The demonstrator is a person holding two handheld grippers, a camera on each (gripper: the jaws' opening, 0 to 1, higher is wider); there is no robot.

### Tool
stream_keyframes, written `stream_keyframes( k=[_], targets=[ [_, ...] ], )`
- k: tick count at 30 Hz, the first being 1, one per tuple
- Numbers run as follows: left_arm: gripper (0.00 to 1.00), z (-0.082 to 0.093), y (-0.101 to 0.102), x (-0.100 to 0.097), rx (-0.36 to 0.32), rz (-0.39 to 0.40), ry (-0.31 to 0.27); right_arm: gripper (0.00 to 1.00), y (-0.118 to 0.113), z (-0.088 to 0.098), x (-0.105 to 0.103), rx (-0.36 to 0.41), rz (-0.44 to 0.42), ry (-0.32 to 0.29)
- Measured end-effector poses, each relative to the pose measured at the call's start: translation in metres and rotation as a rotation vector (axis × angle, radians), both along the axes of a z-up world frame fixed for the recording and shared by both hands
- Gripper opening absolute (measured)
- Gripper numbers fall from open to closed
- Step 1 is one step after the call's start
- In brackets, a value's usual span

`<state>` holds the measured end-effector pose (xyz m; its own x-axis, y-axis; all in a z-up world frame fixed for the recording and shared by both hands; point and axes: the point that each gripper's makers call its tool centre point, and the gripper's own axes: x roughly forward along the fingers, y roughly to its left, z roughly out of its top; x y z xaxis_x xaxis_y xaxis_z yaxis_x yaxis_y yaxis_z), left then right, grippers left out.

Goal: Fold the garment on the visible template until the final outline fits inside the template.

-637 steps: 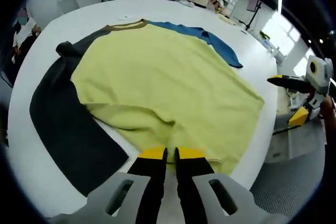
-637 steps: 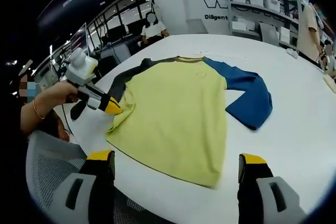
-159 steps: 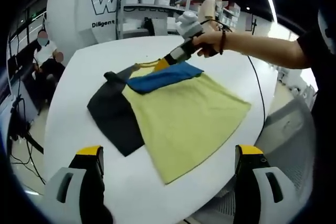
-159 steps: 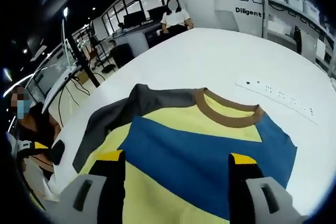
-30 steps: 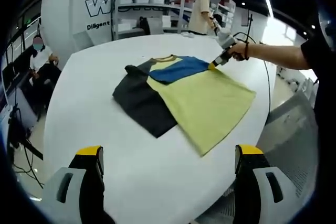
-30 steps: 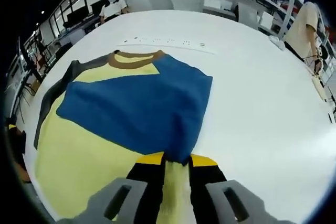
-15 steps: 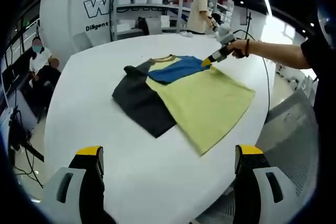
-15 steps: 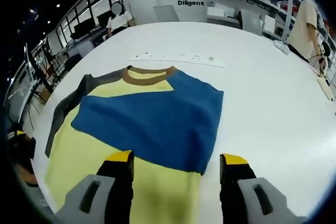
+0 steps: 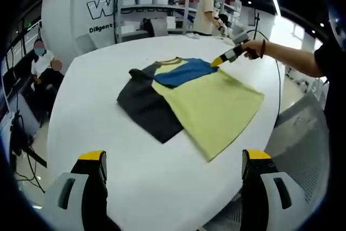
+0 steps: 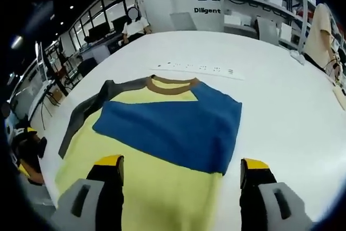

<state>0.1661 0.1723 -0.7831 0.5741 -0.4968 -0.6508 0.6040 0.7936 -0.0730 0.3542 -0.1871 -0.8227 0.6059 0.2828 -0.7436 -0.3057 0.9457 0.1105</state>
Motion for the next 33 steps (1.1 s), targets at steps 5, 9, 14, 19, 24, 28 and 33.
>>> stream_keyframes(
  k=[5,9,14,19,24,28,33],
  targets=[
    [0.99,0.000,-0.002,0.001,0.001,-0.005,-0.002,0.94,0.006,0.008,-0.007,0.006,0.024,-0.027],
    [0.99,0.001,-0.001,0.005,0.002,0.011,-0.005,0.97,0.009,0.013,-0.017,0.007,0.044,-0.044],
    [0.99,0.001,0.003,0.010,0.003,0.040,-0.011,0.99,0.016,0.024,-0.031,0.032,0.078,-0.093],
    [0.99,0.000,0.003,0.014,-0.004,0.054,-0.012,0.99,0.016,0.025,-0.041,0.021,0.108,-0.100],
    [0.98,-0.004,0.004,0.018,0.002,0.069,-0.008,0.99,0.016,0.028,-0.058,0.036,0.120,-0.102],
    [0.97,-0.008,0.004,0.021,0.004,0.078,-0.006,0.99,0.014,0.030,-0.070,0.018,0.128,-0.108],
    [0.95,-0.013,0.003,0.027,0.029,0.067,-0.017,0.99,0.018,0.031,-0.083,0.020,0.149,-0.104]
  ],
)
